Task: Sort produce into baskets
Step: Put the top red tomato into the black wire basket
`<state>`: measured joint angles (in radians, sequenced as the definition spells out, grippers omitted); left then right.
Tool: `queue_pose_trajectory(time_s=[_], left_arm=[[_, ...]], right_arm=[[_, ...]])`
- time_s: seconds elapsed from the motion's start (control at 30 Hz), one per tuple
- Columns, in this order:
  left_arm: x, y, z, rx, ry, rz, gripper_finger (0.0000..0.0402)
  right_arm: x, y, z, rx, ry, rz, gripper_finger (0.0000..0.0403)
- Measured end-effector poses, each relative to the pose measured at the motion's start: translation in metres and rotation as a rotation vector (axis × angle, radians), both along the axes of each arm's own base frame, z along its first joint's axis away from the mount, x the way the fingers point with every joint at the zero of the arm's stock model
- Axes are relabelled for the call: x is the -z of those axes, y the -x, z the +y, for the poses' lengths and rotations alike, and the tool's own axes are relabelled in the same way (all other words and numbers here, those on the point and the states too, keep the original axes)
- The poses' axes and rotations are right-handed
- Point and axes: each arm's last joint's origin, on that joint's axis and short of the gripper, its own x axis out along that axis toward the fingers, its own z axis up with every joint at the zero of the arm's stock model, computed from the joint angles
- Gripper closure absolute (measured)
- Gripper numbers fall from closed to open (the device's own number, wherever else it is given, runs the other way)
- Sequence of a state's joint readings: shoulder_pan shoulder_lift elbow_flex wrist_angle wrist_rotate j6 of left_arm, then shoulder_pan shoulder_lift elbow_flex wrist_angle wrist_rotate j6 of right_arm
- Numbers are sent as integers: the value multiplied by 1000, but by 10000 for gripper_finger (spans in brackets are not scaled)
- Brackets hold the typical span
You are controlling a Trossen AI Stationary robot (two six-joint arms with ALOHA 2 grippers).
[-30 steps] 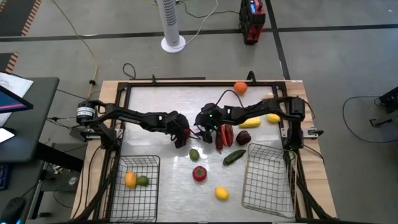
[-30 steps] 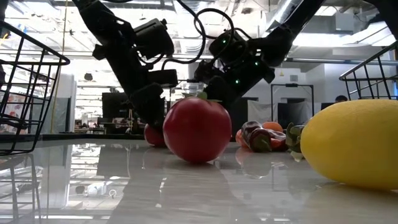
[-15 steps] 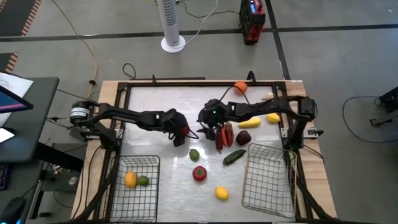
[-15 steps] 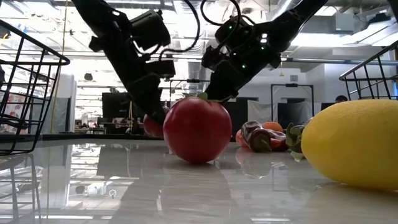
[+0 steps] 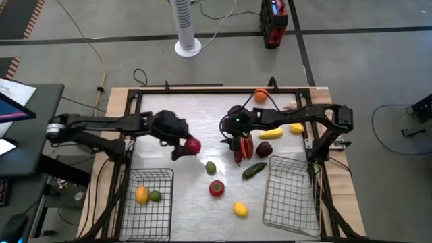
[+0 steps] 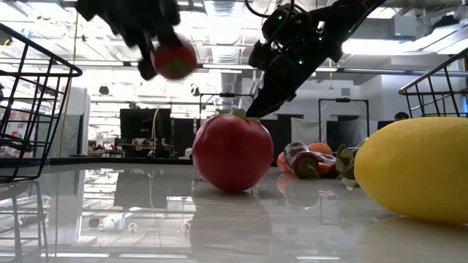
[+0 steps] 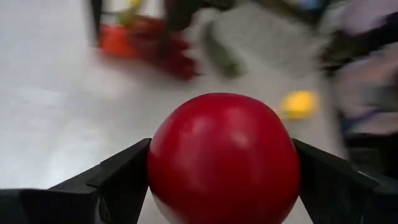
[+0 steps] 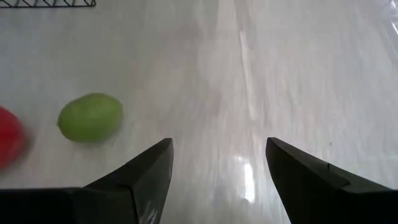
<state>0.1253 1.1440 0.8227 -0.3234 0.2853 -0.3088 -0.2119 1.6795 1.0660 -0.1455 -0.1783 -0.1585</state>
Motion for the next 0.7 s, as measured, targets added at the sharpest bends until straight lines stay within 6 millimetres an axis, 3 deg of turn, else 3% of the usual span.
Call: queue_pose_trajectory(time_s=[0.17, 0.3, 0.53, 0.7], left_arm=[[-26, 31, -26, 83, 190, -36, 70], [-35, 52, -49, 90, 291, 6, 70], [-20, 84, -90, -22, 370, 323, 70], [-3, 89, -115, -112, 394, 524, 70]], right_arm=[[-3, 1, -2, 39, 37, -2, 117], [-3, 2, -5, 57, 34, 3, 117], [-2, 3, -6, 73, 27, 15, 117], [-2, 3, -6, 84, 33, 9, 117]])
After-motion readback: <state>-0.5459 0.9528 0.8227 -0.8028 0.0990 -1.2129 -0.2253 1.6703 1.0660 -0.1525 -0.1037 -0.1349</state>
